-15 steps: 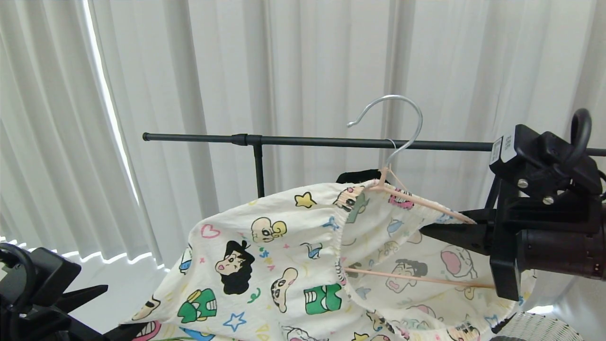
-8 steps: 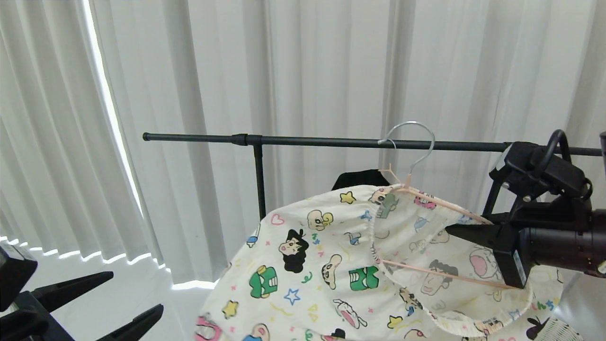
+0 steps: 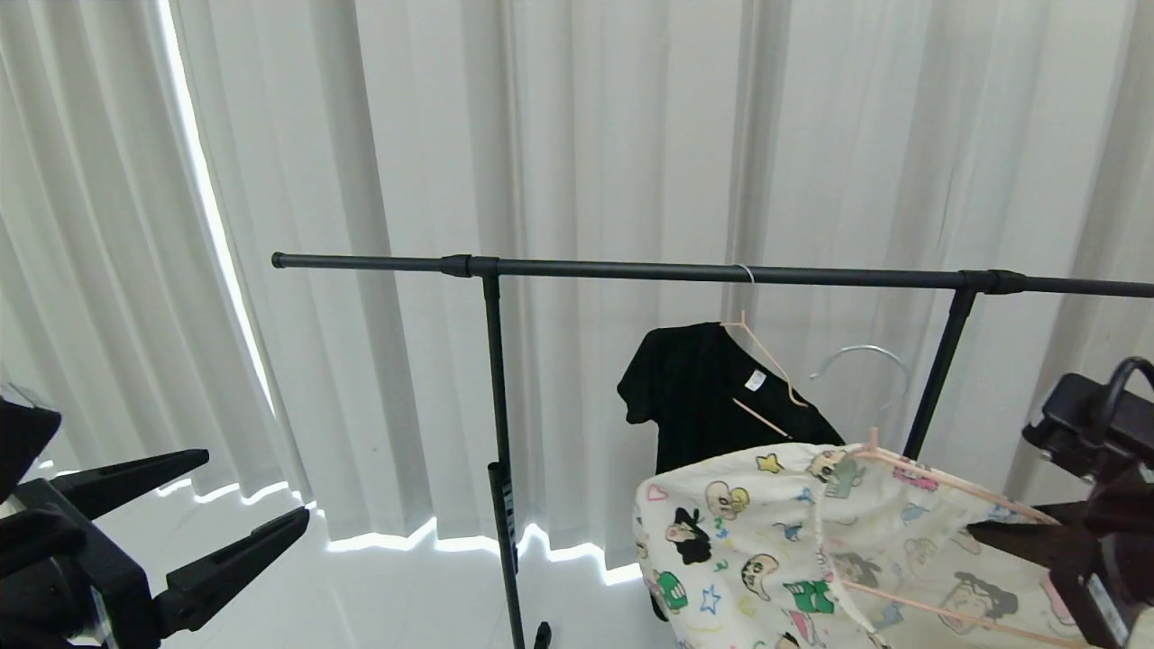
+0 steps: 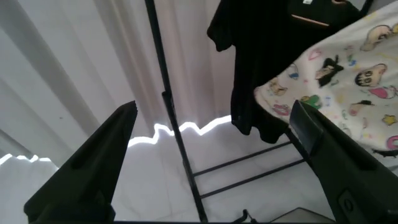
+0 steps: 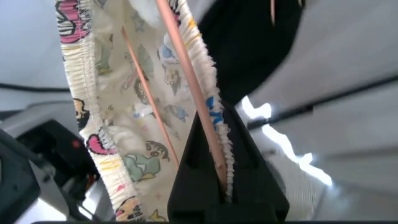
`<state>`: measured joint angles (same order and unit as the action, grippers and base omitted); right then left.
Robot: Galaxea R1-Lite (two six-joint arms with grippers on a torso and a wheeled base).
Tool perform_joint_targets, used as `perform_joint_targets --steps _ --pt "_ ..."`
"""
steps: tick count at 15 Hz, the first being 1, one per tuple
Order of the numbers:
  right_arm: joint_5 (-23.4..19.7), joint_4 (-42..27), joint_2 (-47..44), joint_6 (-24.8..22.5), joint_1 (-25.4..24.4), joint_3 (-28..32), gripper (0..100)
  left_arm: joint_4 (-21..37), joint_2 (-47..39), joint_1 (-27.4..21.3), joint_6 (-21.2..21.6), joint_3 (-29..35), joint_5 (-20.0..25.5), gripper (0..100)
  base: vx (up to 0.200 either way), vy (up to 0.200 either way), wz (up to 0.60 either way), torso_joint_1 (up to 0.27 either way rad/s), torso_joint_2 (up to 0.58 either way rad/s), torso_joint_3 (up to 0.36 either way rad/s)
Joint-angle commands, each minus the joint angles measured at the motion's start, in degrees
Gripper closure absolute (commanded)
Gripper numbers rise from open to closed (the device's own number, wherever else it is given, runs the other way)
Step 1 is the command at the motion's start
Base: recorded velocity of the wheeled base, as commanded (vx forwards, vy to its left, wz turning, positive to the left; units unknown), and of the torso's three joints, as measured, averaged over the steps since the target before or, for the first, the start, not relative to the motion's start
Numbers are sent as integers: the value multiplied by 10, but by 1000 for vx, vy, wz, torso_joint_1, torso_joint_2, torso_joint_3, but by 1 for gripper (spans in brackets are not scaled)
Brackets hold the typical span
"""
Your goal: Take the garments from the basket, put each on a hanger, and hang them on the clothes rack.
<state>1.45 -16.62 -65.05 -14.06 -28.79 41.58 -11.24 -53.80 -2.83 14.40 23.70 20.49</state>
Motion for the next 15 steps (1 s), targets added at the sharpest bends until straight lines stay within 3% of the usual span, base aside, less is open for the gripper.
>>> perform_joint_targets --steps 1,4,6,9,11,15 --pt "6 -53 77 0 74 -22 100 0 -41 2 32 0 -18 0 0 0 0 0 0 0" --pt "7 -94 135 0 186 -43 100 0 -52 2 43 0 -26 0 0 0 0 0 0 0" --pt "7 -94 151 0 233 -56 100 0 -53 2 44 -3 -32 0 0 0 0 0 0 0" --pt "8 -93 160 -1 322 -69 100 0 -68 2 79 -5 -86 0 0 0 0 0 0 0" --pt "12 -90 158 -1 380 -68 100 0 -74 2 80 -5 -88 0 0 0 0 0 0 0" --pt "38 -52 131 -3 435 -67 100 0 -83 2 81 -5 -92 0 0 0 0 0 0 0"
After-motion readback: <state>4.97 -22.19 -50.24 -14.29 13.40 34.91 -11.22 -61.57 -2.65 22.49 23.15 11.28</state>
